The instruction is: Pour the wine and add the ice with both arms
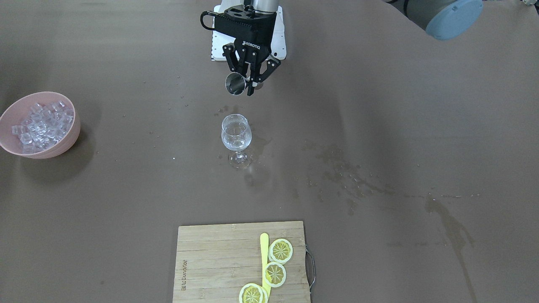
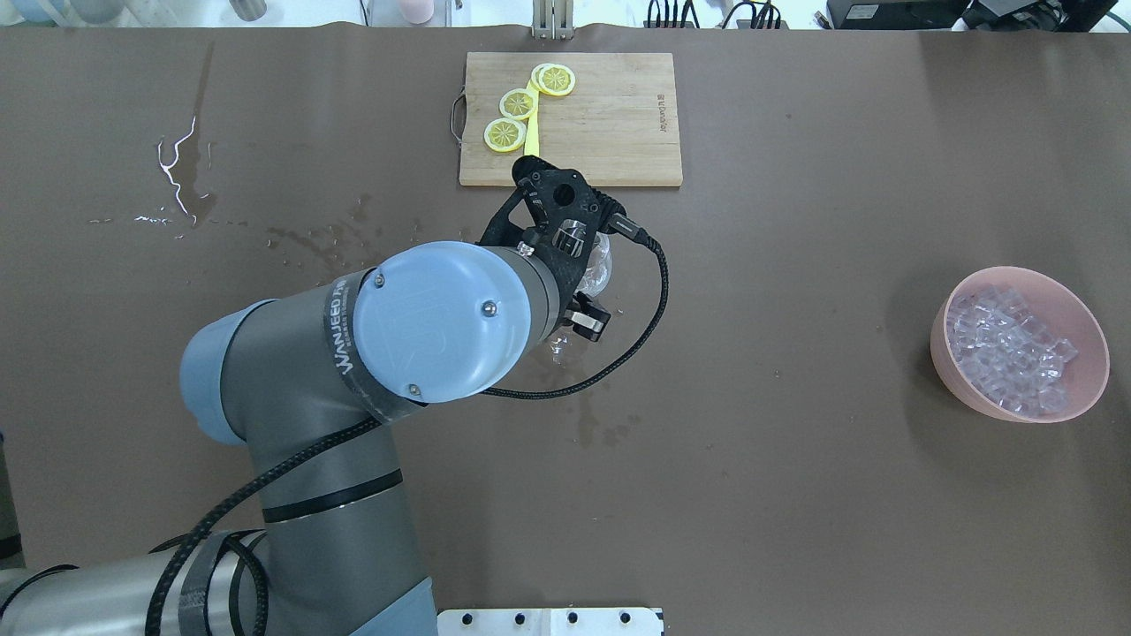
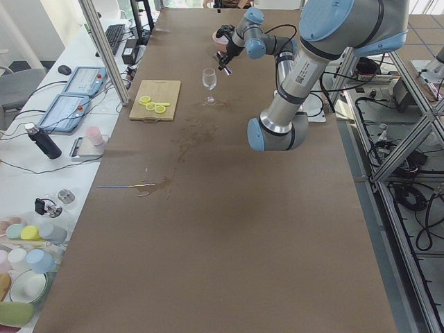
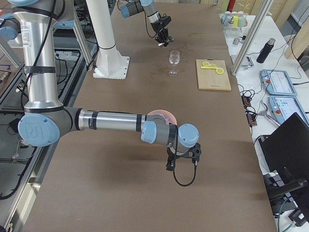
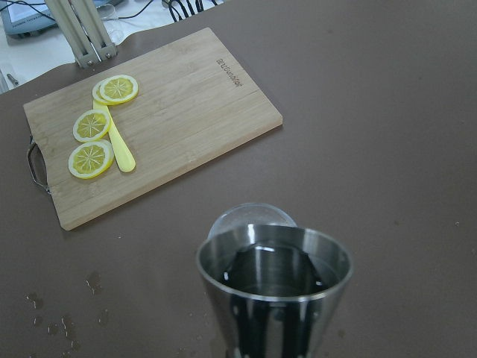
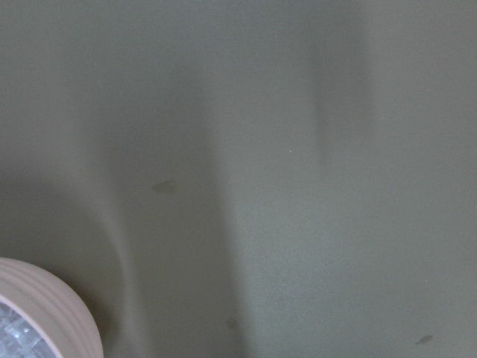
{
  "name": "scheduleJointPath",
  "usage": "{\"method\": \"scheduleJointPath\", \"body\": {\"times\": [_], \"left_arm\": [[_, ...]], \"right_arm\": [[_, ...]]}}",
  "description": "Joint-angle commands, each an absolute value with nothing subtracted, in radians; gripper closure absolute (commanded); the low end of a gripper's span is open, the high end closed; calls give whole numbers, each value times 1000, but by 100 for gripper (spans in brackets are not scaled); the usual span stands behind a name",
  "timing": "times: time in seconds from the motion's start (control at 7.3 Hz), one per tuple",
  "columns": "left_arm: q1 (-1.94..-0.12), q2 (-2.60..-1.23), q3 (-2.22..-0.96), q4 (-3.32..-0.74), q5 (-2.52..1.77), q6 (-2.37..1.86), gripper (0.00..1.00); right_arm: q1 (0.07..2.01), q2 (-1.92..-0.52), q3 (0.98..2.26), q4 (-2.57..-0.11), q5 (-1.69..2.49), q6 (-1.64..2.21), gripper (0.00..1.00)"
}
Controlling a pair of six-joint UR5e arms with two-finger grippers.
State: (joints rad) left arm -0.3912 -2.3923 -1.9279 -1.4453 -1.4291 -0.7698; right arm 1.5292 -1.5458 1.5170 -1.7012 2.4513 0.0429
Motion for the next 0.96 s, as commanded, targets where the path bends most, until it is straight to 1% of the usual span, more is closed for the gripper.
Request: {"method": "scheduleJointPath", "body": {"times": [0.0, 0.55, 0.82], "left_arm": [[-391, -2411, -1896, -1434, -1447, -755, 100], [-393, -2439, -1881, -1342, -1483, -736, 100], [-428, -2442, -1864, -1339, -1523, -709, 100]], "right_arm": [[1529, -1546, 1516, -1701, 2451, 43, 0], [1529, -1546, 1514, -1701, 2451, 43, 0], [1529, -1546, 1514, -1701, 2451, 43, 0]]}}
